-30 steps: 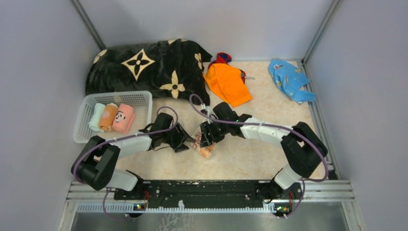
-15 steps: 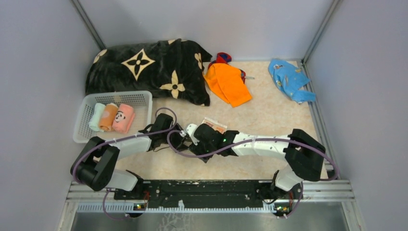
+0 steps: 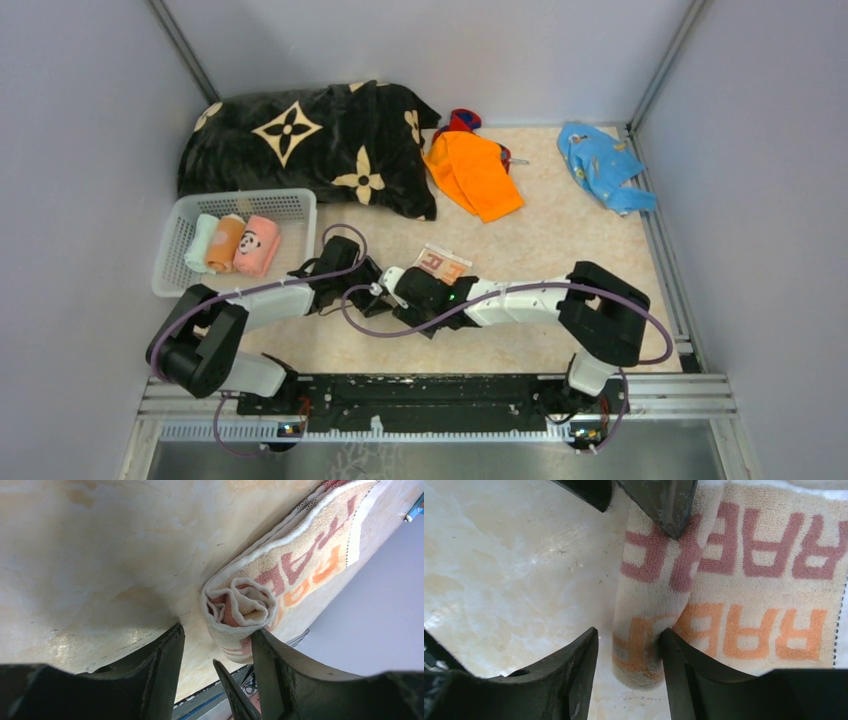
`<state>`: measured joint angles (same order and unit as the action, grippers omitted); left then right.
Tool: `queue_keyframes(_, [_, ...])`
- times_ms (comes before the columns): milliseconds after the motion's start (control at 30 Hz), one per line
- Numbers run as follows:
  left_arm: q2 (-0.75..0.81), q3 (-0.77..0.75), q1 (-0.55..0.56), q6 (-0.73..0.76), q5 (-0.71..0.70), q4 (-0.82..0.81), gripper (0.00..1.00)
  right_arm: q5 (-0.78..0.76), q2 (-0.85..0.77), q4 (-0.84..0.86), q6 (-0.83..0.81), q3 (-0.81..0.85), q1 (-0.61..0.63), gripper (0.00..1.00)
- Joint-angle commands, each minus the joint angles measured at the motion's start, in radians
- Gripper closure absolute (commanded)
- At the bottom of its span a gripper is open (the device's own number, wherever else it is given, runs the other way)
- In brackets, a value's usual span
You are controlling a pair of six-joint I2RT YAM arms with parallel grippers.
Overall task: Roll the towels
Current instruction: Roll the towel at the center of the board.
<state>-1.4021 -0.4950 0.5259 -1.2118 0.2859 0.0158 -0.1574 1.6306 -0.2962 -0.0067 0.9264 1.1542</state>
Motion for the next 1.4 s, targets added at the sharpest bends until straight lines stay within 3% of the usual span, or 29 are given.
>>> queue_keyframes(0, [-0.028,0.056,0.000,0.032,-0.103,0.170,0.40,-0.053,0.067,0.025,-0.038,0.034,0.022,0.51])
queue_keyframes(167, [-0.020,0.066,0.001,0.026,-0.108,0.167,0.40,-0.100,0.119,-0.004,-0.071,0.066,0.034,0.55])
queue_keyframes(300, [-0.003,0.066,0.000,0.027,-0.115,0.165,0.40,-0.075,0.143,-0.017,-0.073,0.089,0.034,0.67])
queue_keyframes(533, [0.119,0.062,-0.017,0.044,-0.138,0.169,0.37,0.301,0.083,0.036,-0.009,0.084,-0.059,0.85])
queue_keyframes(767, [0.375,0.119,-0.025,0.086,-0.183,0.155,0.32,0.751,0.091,0.133,0.114,0.069,-0.240,0.86])
queue_keyframes(967, [0.521,0.168,-0.026,0.102,-0.176,0.124,0.27,1.080,0.163,0.366,0.323,0.001,-0.380,0.85])
queue_keyframes(1133, [0.487,0.203,-0.027,0.100,-0.103,0.024,0.25,1.189,0.253,0.473,0.454,-0.024,-0.443,0.84])
queue_keyframes(1367, [0.323,0.141,-0.027,0.110,-0.040,-0.061,0.26,1.222,0.332,0.554,0.559,-0.061,-0.465,0.84])
